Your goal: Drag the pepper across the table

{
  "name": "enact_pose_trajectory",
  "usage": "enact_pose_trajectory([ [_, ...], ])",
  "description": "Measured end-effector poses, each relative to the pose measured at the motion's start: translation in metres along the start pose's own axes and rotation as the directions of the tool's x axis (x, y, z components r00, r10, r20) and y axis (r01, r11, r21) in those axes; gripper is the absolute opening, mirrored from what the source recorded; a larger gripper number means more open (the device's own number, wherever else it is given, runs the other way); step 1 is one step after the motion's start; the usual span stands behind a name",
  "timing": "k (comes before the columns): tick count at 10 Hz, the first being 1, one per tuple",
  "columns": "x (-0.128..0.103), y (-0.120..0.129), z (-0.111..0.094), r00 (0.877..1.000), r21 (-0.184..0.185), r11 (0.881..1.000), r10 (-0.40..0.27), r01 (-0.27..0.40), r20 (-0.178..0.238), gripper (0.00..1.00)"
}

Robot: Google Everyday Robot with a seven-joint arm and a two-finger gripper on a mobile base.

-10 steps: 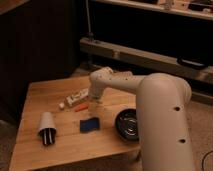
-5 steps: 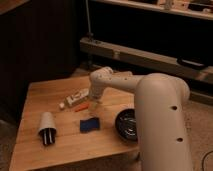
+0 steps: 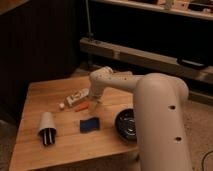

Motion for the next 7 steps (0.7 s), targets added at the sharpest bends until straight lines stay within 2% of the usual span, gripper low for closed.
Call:
enact_pose_trajectory([
  [3,-0.0008,-0.0013,-0.0021,1.0,0.003,1.0,0.002,-0.002,-0.002,0.26],
  [7,0.0008,-0.0007,-0.0045,1.0,-0.002,1.0,0.006,-0.006,-0.007,0.23],
])
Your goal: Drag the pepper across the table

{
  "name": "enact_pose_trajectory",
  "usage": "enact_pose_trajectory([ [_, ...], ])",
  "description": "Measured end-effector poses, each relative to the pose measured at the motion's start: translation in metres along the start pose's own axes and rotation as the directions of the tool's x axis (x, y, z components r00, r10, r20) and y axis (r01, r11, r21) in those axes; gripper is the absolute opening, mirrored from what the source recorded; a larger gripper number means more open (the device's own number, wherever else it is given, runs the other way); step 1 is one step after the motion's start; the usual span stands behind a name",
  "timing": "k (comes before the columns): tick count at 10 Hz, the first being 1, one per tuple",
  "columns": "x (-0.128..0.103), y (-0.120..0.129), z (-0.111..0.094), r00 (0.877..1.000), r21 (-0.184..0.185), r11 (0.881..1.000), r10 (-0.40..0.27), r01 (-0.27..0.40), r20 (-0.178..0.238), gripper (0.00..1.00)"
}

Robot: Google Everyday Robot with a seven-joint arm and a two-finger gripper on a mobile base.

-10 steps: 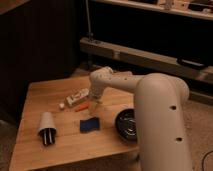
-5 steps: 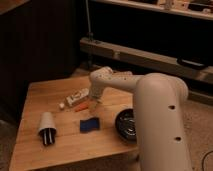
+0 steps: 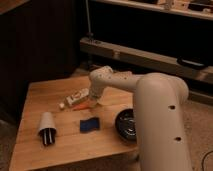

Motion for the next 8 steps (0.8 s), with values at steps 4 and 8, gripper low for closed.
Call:
enact_pose_trajectory([
  [4,0.004,0.01,0.0,1.0,-0.034,0.999,-0.012,0.011,-0.018,0.23],
  [8,-0.002,0.033,-0.005,0.997,-0.084,0.995,-0.063,0.059,-0.047,0.23],
])
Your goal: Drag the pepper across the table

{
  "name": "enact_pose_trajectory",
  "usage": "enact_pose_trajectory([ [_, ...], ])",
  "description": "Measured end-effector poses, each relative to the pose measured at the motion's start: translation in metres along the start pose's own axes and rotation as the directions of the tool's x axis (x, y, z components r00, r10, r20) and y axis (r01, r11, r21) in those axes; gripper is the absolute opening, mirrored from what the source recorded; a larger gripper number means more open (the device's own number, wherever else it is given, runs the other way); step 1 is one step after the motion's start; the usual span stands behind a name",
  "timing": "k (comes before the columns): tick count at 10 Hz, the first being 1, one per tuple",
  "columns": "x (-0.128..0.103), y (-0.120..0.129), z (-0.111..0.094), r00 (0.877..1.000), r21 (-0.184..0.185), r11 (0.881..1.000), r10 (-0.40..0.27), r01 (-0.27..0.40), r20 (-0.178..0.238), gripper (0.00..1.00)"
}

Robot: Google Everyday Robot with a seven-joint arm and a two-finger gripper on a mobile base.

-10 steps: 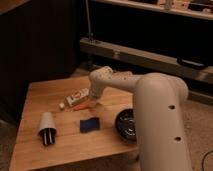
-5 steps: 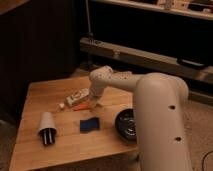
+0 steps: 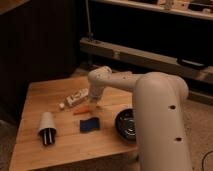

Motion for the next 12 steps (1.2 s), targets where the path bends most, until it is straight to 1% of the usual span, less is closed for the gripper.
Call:
enact_pose_trajectory([
  [2,-0.001,0.017,-0.004,1.0,-0.022,1.0,-0.021,0.02,-0.022,0.23],
  [4,0.001,0.035,-0.002,0.998,-0.048,0.998,-0.029,0.026,-0.049,0.23],
  [5,0.004,0.049,0.0,0.997,-0.07,0.997,-0.037,0.032,-0.068,0.23],
  [7,0.002,0.065,0.0,0.993,-0.101,0.993,-0.067,0.057,-0.095,0.23],
  [9,-0.002,0.079,-0.005,0.989,-0.116,0.99,-0.099,0.086,-0.107,0.23],
  [10,-0.007,0.086,-0.012,0.987,-0.122,0.987,-0.118,0.105,-0.108,0.23],
  [11,-0.012,0.094,-0.016,0.985,-0.129,0.984,-0.137,0.122,-0.109,0.23],
  [12,-0.018,0.104,-0.017,0.981,-0.146,0.979,-0.161,0.144,-0.112,0.23],
])
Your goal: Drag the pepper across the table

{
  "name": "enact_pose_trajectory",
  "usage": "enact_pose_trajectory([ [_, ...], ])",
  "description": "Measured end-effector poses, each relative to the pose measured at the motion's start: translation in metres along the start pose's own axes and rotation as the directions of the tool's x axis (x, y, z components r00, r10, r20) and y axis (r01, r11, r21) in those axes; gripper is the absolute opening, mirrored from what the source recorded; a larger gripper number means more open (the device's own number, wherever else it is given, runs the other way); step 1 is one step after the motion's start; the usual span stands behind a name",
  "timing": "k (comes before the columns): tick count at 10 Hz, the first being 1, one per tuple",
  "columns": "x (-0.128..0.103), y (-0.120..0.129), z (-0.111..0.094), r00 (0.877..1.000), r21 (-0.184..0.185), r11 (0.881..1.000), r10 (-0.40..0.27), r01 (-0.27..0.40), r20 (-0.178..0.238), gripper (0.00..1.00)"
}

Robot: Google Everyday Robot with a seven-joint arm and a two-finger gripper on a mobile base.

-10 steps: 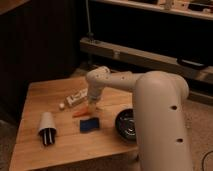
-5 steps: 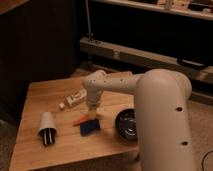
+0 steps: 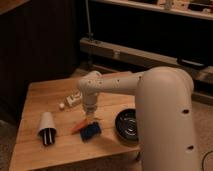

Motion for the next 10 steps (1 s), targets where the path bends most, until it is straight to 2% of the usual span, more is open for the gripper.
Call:
enact_pose_trajectory([
  [4,0.001,0.02,0.018,1.0,-0.057,0.998,-0.017,0.016,-0.022,0.23],
  [10,0.002,0.024,0.018,0.999,-0.066,0.998,-0.02,0.018,-0.027,0.23],
])
